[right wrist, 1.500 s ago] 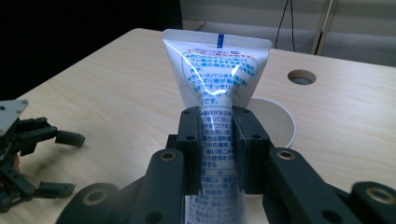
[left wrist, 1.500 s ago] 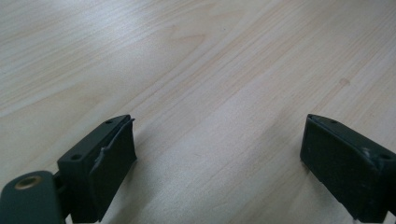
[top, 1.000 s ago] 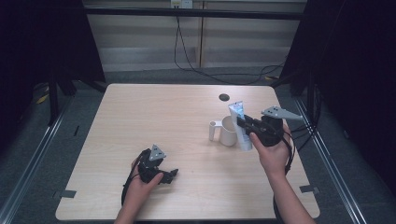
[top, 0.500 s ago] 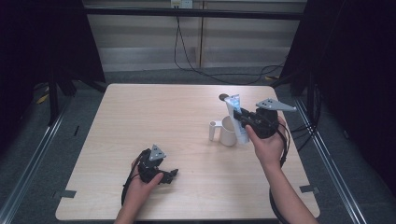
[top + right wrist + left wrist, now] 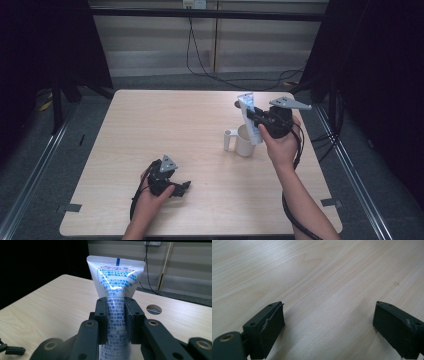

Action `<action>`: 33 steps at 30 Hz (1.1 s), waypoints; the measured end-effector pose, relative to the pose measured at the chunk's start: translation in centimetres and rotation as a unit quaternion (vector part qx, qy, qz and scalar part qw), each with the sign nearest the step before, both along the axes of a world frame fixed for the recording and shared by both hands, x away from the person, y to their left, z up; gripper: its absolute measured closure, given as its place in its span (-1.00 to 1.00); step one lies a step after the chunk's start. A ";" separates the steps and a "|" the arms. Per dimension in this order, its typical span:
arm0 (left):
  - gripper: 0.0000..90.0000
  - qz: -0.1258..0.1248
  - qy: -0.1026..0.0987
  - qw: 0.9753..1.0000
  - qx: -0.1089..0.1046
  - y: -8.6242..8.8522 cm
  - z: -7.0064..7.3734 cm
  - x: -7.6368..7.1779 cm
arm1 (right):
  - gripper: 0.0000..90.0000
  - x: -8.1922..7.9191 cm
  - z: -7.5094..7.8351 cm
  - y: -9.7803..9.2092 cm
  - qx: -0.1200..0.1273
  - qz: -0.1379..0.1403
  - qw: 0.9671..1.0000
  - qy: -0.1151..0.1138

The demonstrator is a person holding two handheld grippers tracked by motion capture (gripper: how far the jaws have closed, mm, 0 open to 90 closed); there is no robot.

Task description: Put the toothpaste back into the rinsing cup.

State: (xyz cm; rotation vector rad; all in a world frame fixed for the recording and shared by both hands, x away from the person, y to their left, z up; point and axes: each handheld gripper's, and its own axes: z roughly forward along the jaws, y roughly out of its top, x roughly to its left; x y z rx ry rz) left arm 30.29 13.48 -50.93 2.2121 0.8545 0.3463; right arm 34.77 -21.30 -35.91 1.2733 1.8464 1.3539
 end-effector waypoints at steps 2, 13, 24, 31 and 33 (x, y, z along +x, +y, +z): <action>-0.78 0.000 0.000 1.000 0.000 0.0 0.0 0.0 | 0.66 0.3 -0.1 0.2 -0.008 -0.003 1.000 -0.003; -0.78 0.000 0.000 1.000 -0.001 0.0 0.0 0.0 | 0.65 1.8 -1.0 0.2 -0.015 -0.017 1.000 0.000; -0.78 0.000 -0.001 1.000 0.000 0.0 0.0 0.0 | 0.65 3.0 -2.1 0.0 -0.008 -0.030 0.999 0.005; -0.78 0.001 0.000 1.000 0.001 0.0 0.0 0.0 | 0.65 3.4 -2.5 0.1 -0.009 -0.031 0.999 0.004; -0.78 0.001 0.000 1.000 0.002 0.0 0.0 0.0 | 0.65 3.6 -2.7 0.3 -0.012 -0.030 0.999 0.004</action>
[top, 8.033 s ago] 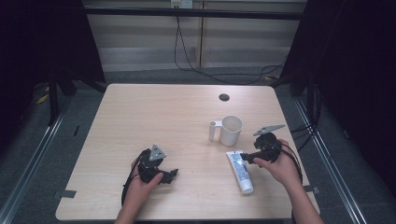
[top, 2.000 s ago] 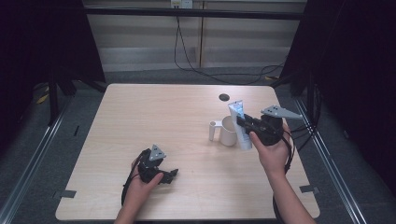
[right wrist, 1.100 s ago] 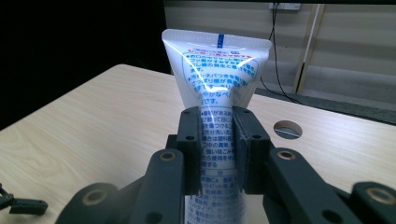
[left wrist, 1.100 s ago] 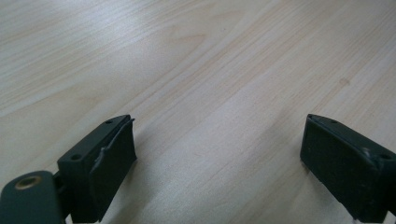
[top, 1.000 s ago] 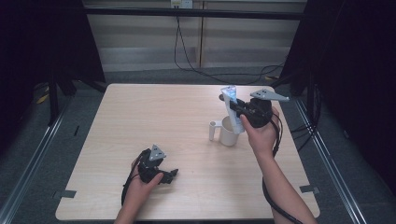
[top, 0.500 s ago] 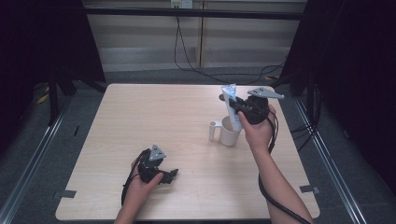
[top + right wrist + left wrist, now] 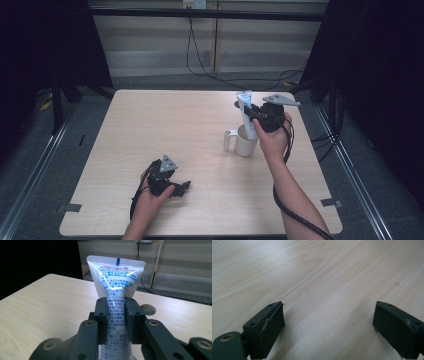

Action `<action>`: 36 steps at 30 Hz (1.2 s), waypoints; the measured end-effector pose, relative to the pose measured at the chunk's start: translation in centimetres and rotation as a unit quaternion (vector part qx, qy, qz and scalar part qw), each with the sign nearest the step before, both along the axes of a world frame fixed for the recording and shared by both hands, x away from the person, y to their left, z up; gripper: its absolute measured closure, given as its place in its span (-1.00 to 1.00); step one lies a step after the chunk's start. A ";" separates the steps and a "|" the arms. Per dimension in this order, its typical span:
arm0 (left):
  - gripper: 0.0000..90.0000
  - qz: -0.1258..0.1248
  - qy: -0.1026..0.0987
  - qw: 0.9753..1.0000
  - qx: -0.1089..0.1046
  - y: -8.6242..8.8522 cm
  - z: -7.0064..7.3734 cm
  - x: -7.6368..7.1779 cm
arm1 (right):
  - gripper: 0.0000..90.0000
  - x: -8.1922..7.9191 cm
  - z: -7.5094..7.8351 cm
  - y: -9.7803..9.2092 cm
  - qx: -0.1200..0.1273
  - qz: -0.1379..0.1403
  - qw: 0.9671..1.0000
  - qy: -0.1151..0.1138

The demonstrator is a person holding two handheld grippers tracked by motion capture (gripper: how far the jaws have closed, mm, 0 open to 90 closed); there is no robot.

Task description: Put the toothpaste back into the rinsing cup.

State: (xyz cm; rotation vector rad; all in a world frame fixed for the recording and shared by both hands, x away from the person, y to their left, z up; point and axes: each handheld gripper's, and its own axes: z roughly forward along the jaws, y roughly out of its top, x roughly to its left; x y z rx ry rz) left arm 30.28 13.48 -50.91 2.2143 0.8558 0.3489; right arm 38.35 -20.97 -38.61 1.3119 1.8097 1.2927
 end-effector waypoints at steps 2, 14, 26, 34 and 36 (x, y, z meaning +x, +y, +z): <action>-0.78 0.000 -0.001 1.000 -0.002 0.0 0.0 0.0 | 0.65 0.1 -0.1 0.1 -0.001 0.000 1.000 -0.001; -0.78 0.000 -0.001 1.000 -0.002 0.0 0.0 0.0 | 0.63 -0.2 -1.3 0.5 -0.008 0.006 1.000 -0.003; -0.78 -0.001 0.000 1.000 -0.002 0.0 0.0 0.0 | 0.61 -0.6 -2.5 0.4 -0.013 0.008 1.000 -0.006; -0.78 0.000 0.000 1.000 -0.002 0.0 0.0 0.0 | 0.61 -0.9 -3.0 0.4 -0.011 0.011 1.000 -0.010; -0.78 0.000 0.000 1.000 -0.002 0.0 0.0 0.0 | 0.60 -1.0 -3.0 0.4 -0.013 0.012 1.000 -0.011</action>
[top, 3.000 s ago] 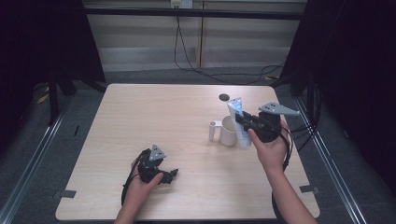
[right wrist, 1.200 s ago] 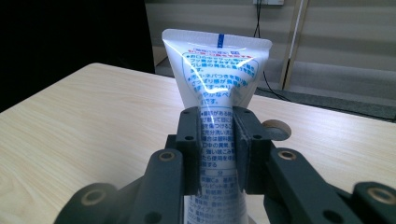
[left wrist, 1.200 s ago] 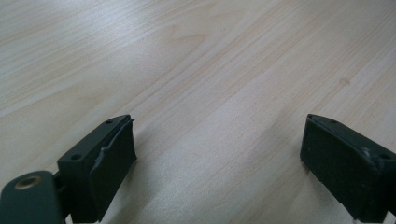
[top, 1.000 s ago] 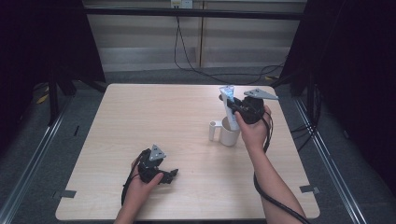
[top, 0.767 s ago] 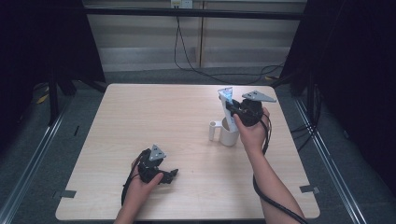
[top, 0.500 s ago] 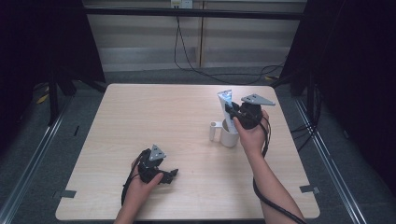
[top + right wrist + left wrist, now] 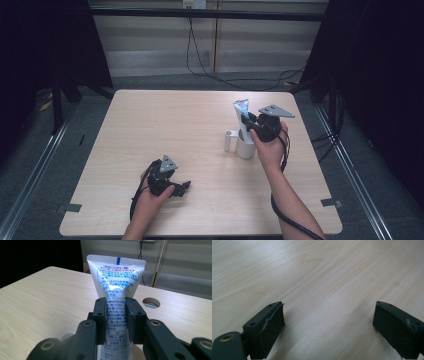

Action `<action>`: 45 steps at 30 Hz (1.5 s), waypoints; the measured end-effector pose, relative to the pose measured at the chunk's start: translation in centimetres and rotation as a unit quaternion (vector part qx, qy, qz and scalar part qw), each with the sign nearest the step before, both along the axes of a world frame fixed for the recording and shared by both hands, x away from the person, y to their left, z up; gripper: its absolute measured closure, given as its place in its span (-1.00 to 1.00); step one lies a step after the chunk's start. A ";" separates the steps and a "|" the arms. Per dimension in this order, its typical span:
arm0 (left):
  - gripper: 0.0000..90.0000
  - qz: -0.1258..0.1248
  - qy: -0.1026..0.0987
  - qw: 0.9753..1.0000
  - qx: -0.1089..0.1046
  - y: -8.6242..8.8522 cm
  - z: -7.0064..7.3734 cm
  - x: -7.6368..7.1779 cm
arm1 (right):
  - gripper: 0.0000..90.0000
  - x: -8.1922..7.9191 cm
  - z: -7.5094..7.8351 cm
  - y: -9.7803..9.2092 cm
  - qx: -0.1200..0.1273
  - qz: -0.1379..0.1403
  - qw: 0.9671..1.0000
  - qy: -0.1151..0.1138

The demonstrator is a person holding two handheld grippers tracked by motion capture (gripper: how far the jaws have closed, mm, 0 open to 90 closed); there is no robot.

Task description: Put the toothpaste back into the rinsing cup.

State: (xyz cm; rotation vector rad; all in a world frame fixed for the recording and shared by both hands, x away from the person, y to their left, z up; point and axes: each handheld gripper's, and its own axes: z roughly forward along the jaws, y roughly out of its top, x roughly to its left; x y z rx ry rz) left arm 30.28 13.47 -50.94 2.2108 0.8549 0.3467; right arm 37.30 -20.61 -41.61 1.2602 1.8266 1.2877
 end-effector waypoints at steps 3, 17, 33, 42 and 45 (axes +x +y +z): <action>-0.78 0.000 0.000 1.000 0.000 0.0 0.0 0.0 | 0.60 -0.1 -0.1 0.0 0.002 0.001 1.000 -0.001; -0.78 0.000 0.000 1.000 0.000 0.0 0.0 0.0 | 0.57 -0.4 -0.4 -0.2 0.004 0.004 1.000 -0.008; -0.78 0.000 0.000 1.000 0.000 0.0 0.0 0.0 | 0.57 -1.4 -0.5 -0.9 -0.008 0.007 1.000 0.018; -0.78 0.000 0.000 1.000 0.000 0.0 0.0 0.0 | 0.58 -2.0 -1.0 -1.2 -0.007 0.006 1.000 0.029; -0.78 0.000 0.000 1.000 0.000 0.0 0.0 0.0 | 0.58 -2.0 -1.1 -1.2 -0.007 0.007 0.999 0.031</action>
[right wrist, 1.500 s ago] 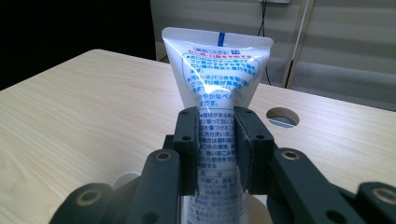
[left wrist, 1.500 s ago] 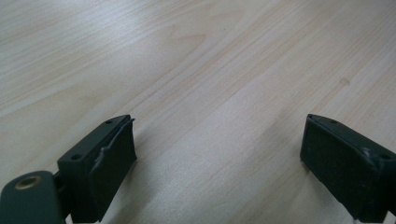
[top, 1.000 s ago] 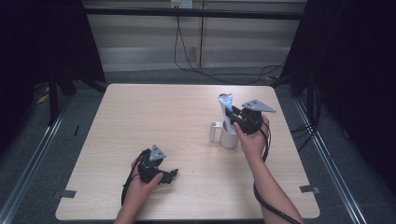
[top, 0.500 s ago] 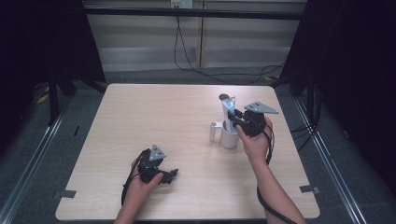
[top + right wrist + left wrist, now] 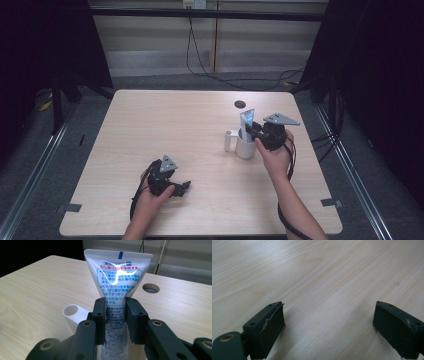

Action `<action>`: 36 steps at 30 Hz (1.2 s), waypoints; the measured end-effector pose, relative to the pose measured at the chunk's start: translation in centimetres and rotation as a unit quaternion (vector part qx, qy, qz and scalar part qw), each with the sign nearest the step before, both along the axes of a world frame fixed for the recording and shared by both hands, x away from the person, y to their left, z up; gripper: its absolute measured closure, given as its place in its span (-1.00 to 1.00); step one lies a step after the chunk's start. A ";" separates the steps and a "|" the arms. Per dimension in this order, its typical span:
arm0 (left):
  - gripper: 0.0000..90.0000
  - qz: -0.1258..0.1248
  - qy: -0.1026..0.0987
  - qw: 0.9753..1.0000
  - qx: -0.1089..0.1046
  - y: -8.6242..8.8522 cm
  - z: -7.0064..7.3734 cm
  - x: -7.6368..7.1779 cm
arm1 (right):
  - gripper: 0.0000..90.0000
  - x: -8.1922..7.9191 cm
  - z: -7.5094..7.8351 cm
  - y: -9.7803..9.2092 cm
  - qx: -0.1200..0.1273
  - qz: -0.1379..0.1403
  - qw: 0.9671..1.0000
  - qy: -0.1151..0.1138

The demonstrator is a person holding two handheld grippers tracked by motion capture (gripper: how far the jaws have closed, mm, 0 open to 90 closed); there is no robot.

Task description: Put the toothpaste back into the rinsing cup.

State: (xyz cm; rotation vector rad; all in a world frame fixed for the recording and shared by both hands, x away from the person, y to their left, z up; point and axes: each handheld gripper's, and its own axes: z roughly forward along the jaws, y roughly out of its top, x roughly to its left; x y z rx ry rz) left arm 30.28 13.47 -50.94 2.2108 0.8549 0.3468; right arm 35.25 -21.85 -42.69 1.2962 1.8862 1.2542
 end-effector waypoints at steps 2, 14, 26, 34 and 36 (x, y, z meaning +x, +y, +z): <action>-0.78 0.000 0.000 1.000 0.000 0.0 0.0 0.0 | 0.58 0.0 0.0 0.0 -0.003 0.002 1.000 0.000; -0.78 0.000 0.000 1.000 0.000 0.0 0.0 0.0 | 0.57 -0.2 -0.4 -0.1 -0.001 0.005 1.000 0.014; -0.78 0.000 0.000 1.000 0.000 0.0 0.0 0.0 | 0.67 -0.4 0.6 -0.5 0.025 0.007 1.000 0.000; -0.78 0.000 0.000 1.000 0.000 0.0 0.0 0.0 | 0.46 -0.4 1.8 -0.2 -0.012 0.008 1.000 0.008; -0.78 0.000 0.000 1.000 0.000 0.0 0.0 0.0 | 0.41 -0.4 1.4 -0.1 -0.022 0.007 1.000 0.014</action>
